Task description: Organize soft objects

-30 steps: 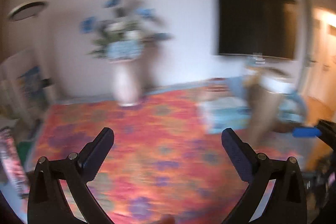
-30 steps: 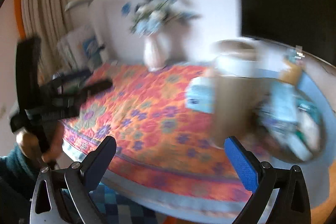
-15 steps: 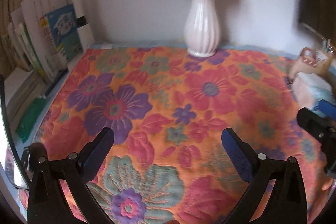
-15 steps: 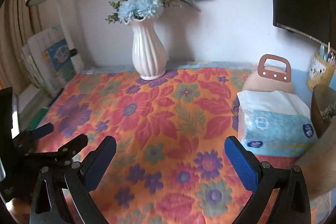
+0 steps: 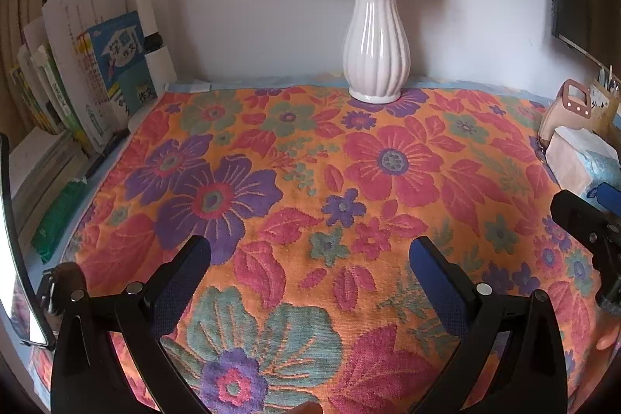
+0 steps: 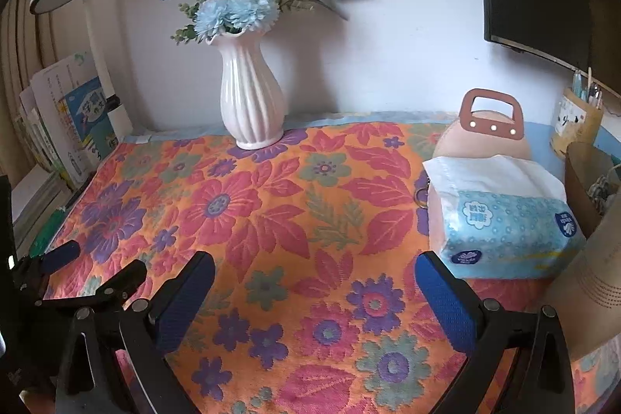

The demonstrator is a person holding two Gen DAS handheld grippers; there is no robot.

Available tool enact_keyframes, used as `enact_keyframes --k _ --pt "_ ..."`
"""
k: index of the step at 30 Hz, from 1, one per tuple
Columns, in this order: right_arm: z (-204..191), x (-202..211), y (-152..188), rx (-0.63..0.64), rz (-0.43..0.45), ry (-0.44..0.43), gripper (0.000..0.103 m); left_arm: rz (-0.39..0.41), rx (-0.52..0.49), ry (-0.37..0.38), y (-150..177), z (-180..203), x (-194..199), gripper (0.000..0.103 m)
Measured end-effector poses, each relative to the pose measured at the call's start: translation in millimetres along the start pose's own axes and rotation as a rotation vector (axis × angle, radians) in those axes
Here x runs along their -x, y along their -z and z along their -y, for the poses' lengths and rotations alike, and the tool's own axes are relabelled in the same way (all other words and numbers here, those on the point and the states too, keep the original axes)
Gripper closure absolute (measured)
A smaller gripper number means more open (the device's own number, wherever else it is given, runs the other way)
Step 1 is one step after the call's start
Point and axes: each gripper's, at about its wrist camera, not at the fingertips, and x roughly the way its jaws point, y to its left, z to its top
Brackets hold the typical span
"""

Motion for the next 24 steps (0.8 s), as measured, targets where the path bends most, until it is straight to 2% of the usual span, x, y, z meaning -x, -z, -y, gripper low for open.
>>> enact_keyframes --k 10,18,24 --pt "-9.9 -4.4 1.9 0.054 -0.024 0.049 0.0 -0.006 -0.003 0.0 0.7 0.9 -1.4 0.001" --pt "-13.4 -16.3 2.6 0.073 -0.083 0.086 0.0 -0.009 -0.001 -0.005 0.9 0.5 -1.5 0.001" --pt "-14.1 -17.3 2.9 0.079 -0.089 0.082 0.0 -0.009 -0.001 -0.004 0.8 0.3 -1.6 0.001"
